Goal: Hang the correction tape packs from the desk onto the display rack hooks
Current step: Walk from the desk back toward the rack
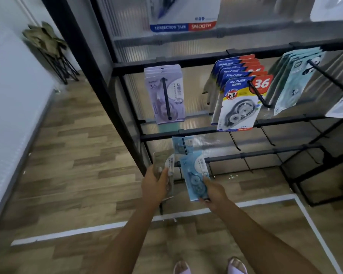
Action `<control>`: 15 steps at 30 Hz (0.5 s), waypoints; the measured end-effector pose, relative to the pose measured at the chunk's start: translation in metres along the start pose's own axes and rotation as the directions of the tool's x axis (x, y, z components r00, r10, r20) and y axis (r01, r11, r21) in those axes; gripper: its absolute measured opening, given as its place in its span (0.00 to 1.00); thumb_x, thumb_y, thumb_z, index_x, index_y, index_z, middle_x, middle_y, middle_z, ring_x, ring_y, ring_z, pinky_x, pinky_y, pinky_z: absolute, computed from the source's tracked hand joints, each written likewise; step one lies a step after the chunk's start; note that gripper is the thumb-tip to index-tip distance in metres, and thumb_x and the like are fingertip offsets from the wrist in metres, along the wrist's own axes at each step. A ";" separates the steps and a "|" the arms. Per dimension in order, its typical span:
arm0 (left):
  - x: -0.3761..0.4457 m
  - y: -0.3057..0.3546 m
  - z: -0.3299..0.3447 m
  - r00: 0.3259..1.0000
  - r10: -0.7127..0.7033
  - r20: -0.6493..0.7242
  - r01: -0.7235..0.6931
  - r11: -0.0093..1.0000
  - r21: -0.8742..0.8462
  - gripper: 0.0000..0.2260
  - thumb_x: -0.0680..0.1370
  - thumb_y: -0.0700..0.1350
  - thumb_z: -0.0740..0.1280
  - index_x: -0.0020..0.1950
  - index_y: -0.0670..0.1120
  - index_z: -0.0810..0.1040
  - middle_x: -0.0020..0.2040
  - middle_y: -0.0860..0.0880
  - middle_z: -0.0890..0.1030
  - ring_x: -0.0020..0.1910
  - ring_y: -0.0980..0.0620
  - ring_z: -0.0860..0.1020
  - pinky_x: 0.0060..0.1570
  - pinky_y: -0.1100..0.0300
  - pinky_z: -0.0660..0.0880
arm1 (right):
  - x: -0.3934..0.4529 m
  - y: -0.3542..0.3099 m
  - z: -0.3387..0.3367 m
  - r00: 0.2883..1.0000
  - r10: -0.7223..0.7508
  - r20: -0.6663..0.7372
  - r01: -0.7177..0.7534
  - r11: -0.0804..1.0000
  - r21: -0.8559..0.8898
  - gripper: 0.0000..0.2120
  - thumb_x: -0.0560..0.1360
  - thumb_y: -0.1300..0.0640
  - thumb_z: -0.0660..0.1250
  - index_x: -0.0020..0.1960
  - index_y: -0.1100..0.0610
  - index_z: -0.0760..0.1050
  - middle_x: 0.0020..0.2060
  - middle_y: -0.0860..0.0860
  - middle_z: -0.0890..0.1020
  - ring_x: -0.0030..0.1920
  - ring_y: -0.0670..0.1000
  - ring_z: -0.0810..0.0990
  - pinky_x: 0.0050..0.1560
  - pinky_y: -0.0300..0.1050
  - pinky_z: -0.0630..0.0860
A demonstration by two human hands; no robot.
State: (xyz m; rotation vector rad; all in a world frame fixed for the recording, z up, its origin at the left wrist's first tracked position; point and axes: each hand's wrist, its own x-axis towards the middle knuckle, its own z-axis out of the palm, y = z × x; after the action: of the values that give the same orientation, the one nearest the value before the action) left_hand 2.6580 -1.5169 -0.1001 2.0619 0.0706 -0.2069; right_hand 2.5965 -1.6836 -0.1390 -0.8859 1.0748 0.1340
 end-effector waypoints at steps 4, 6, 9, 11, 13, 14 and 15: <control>0.002 -0.011 0.009 0.999 -0.037 -0.022 0.038 0.999 0.021 0.11 0.79 0.51 0.64 0.55 0.46 0.75 0.46 0.46 0.82 0.45 0.48 0.80 0.46 0.52 0.78 | 0.017 0.002 0.004 1.000 0.009 0.014 -0.008 1.000 -0.013 0.11 0.77 0.51 0.66 0.54 0.58 0.74 0.48 0.56 0.80 0.44 0.55 0.79 0.36 0.48 0.75; 0.001 -0.013 0.013 0.998 -0.047 -0.034 0.048 0.999 0.019 0.09 0.79 0.52 0.64 0.54 0.48 0.75 0.44 0.50 0.81 0.42 0.53 0.79 0.40 0.56 0.76 | 0.024 0.003 0.004 1.000 0.010 0.004 -0.010 0.999 -0.032 0.11 0.77 0.51 0.66 0.54 0.58 0.74 0.47 0.55 0.80 0.44 0.54 0.79 0.35 0.48 0.76; 0.001 -0.010 0.017 0.997 -0.064 -0.040 0.065 0.998 0.022 0.06 0.79 0.52 0.64 0.53 0.52 0.72 0.40 0.59 0.77 0.39 0.62 0.76 0.32 0.69 0.68 | 0.035 0.005 0.004 1.000 0.028 -0.003 -0.028 0.999 -0.037 0.10 0.76 0.51 0.67 0.51 0.57 0.74 0.47 0.55 0.79 0.46 0.56 0.79 0.36 0.48 0.77; 0.003 -0.007 0.019 0.995 -0.083 -0.048 0.083 0.997 -0.006 0.05 0.79 0.52 0.65 0.52 0.54 0.72 0.40 0.60 0.77 0.37 0.64 0.76 0.27 0.72 0.70 | 0.046 0.006 0.009 0.999 0.029 -0.013 -0.029 0.999 -0.031 0.10 0.76 0.49 0.68 0.50 0.56 0.74 0.46 0.54 0.79 0.47 0.56 0.79 0.38 0.49 0.77; 0.008 -0.005 0.020 0.996 -0.082 -0.047 0.081 0.996 -0.023 0.06 0.78 0.52 0.65 0.53 0.54 0.73 0.41 0.61 0.77 0.37 0.65 0.76 0.27 0.74 0.70 | 0.060 0.005 0.018 0.999 0.006 -0.053 -0.011 0.996 -0.092 0.14 0.76 0.46 0.67 0.50 0.58 0.74 0.45 0.56 0.80 0.46 0.57 0.80 0.43 0.53 0.79; 0.012 -0.005 0.020 0.996 -0.080 -0.040 0.079 0.997 -0.027 0.07 0.78 0.53 0.65 0.54 0.54 0.73 0.41 0.60 0.78 0.38 0.64 0.77 0.27 0.73 0.70 | 0.068 0.003 0.023 0.997 -0.020 -0.080 0.006 0.985 -0.174 0.18 0.76 0.44 0.65 0.51 0.59 0.75 0.47 0.57 0.81 0.47 0.58 0.81 0.47 0.55 0.80; 0.015 -0.005 0.021 0.996 -0.080 -0.032 0.079 0.996 -0.032 0.08 0.78 0.53 0.65 0.55 0.53 0.73 0.42 0.59 0.78 0.39 0.63 0.77 0.27 0.73 0.71 | 0.075 0.001 0.029 0.995 -0.048 -0.088 0.025 0.970 -0.241 0.20 0.76 0.42 0.64 0.53 0.60 0.75 0.49 0.59 0.81 0.49 0.59 0.81 0.52 0.57 0.79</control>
State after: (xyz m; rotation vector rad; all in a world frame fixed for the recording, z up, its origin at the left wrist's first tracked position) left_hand 2.6694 -1.5333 -0.1168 2.0335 0.1751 -0.2196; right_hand 2.6544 -1.6862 -0.1950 -1.1383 1.1438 0.1968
